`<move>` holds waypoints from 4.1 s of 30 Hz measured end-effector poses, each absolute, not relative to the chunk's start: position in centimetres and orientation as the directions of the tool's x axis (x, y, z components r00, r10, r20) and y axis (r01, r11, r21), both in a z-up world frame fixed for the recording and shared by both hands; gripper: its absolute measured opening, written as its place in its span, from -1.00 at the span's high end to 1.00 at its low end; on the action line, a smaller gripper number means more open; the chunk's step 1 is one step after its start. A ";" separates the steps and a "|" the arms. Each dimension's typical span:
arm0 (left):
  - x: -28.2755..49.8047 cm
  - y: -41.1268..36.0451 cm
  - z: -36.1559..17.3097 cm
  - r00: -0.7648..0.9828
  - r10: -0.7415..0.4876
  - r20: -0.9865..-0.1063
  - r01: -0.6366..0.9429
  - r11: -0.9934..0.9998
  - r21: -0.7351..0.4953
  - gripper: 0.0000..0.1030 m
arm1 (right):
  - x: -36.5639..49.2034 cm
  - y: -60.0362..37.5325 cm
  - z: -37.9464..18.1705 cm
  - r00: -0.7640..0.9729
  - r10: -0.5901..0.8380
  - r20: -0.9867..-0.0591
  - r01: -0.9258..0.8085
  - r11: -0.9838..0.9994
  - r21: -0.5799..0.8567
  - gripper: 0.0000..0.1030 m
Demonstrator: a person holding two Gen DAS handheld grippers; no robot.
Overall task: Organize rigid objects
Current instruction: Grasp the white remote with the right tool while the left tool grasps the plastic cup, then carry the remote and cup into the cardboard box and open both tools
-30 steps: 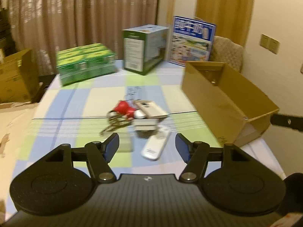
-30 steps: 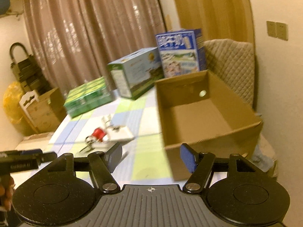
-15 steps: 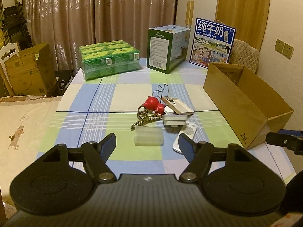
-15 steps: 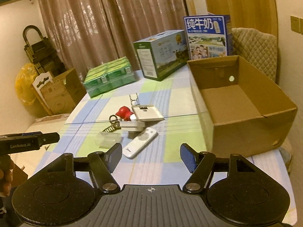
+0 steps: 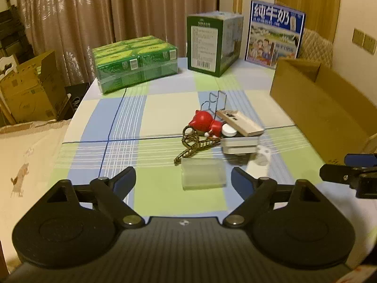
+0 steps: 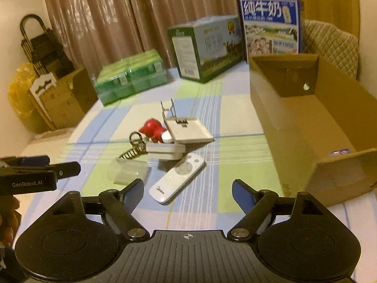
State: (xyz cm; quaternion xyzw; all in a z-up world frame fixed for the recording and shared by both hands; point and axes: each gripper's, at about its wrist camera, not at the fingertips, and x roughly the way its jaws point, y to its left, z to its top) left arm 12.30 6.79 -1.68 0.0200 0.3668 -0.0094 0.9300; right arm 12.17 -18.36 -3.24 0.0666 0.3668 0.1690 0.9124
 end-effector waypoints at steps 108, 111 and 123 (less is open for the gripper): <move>5.6 -6.7 2.1 0.760 -0.160 -0.630 0.197 0.980 -0.011 -0.33 | 3.9 -26.8 -0.2 0.787 0.222 -0.576 -0.169 0.975 0.146 0.27; 5.4 -7.7 2.6 0.760 -0.173 -0.627 0.214 0.977 -0.009 -0.33 | 3.4 -27.7 0.1 0.794 0.210 -0.571 -0.151 0.977 0.149 0.27; 6.0 -10.8 3.5 0.744 -0.228 -0.628 0.273 0.962 -0.026 -0.33 | 3.6 -31.8 0.7 0.814 0.158 -0.559 -0.087 0.985 0.152 0.27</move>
